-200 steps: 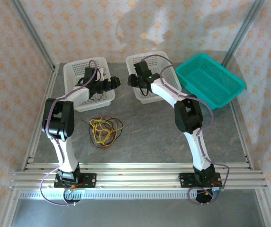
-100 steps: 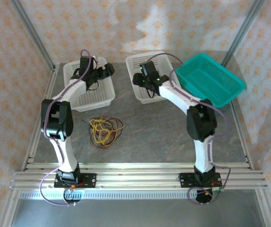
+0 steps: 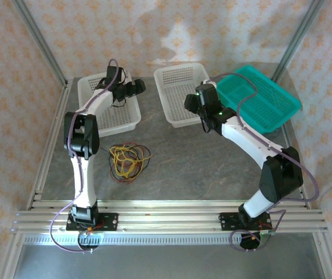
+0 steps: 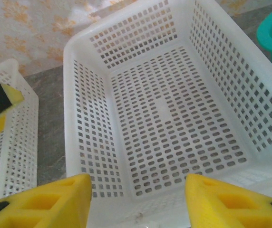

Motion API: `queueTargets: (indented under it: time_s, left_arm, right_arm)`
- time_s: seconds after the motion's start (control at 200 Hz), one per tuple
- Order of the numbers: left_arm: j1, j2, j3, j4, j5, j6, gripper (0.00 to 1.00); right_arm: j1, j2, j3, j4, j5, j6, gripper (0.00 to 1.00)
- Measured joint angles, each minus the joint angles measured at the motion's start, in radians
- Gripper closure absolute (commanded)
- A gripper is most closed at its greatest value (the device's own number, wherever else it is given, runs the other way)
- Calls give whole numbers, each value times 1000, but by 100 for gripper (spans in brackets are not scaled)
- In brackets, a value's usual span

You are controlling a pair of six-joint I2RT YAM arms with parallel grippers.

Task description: Untangle the cables

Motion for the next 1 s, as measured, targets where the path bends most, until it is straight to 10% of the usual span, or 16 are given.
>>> queueTargets:
  time_s: [0.456, 0.996]
  left_arm:
    - [-72, 145, 222, 9, 217, 0, 1]
    - [-118, 198, 316, 66, 328, -62, 1]
  right_arm:
    - [-34, -4, -64, 1, 29, 31, 46]
    - [-321, 113, -8, -52, -67, 42, 37]
